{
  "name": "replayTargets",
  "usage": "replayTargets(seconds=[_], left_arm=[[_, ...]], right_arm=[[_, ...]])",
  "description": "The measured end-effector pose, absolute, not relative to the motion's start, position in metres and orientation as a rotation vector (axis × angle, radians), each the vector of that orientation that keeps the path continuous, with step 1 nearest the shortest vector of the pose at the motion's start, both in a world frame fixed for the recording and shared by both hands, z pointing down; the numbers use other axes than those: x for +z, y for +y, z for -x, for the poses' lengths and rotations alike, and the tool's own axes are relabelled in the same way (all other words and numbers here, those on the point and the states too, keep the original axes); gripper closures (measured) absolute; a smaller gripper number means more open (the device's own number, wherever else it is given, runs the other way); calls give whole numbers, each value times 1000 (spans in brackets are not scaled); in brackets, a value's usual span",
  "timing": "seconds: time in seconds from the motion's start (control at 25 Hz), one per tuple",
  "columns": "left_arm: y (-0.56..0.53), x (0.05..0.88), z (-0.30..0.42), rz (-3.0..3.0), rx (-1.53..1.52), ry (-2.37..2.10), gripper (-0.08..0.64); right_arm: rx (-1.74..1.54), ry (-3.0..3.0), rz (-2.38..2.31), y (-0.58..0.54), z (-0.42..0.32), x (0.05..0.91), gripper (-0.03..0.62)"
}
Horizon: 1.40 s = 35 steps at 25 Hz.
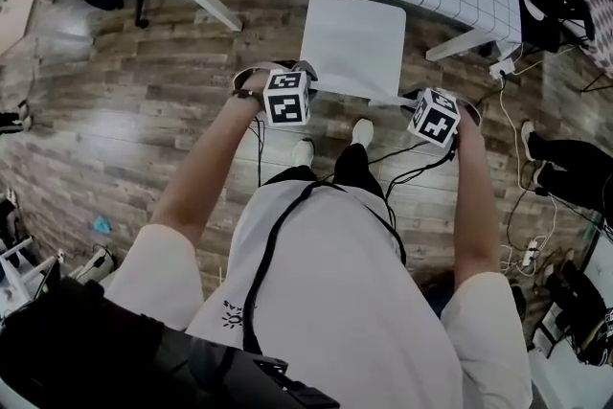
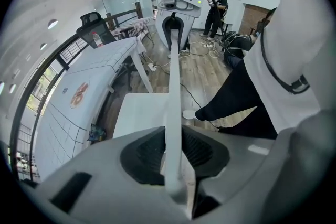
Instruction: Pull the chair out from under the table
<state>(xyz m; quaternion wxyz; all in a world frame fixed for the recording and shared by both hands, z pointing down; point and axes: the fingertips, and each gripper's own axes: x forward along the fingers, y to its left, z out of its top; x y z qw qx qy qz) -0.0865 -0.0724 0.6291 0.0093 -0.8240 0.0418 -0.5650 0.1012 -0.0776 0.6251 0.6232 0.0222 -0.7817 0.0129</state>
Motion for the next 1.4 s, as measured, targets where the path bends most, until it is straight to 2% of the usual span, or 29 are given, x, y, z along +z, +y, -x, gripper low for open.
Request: replayTargets(seconds=[0.28, 0.64, 1.12, 1.4], left_arm=[[-68, 628, 89, 2613, -1653, 100, 472], [-66, 626, 89, 2676, -1622, 85, 469], [-71, 634, 84, 2594, -1683, 114, 472], [-70, 635, 82, 2587, -1721, 93, 476]], right_arm=[[-61, -1647, -166, -82, -100, 634, 476], [14, -1621, -192, -83, -99, 634, 457], [-116, -1695, -82, -79, -105, 630, 507], [-69, -1748, -24, -77, -106, 630, 509]])
